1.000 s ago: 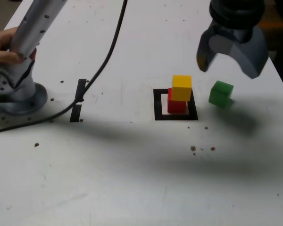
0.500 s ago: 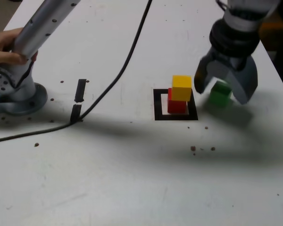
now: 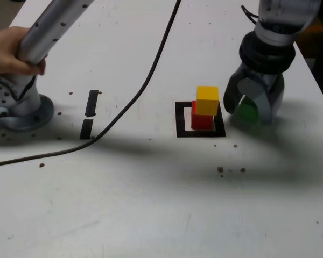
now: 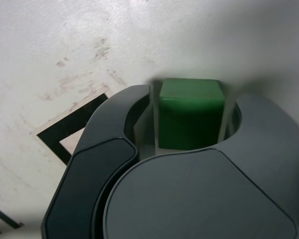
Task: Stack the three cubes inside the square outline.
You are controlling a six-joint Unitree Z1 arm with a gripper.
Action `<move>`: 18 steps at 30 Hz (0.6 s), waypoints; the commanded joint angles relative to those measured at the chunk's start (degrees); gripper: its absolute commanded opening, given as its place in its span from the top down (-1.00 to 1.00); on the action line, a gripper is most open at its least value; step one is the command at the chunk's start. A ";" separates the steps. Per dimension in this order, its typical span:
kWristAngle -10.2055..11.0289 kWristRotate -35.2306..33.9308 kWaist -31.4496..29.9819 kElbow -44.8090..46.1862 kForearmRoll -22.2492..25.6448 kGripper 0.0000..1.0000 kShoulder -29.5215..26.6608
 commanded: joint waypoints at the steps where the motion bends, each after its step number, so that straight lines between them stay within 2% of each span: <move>1: -0.07 -0.19 0.05 -0.05 -0.17 0.35 -0.23; 4: -0.10 -0.37 0.05 -0.34 -0.27 0.47 -0.32; 11: 0.04 -0.65 0.05 -2.36 1.99 0.58 -1.98; 14: 0.28 -1.62 -0.06 -3.67 4.49 0.59 -3.84; 18: 0.95 -4.32 -0.51 -6.13 10.60 0.59 -9.31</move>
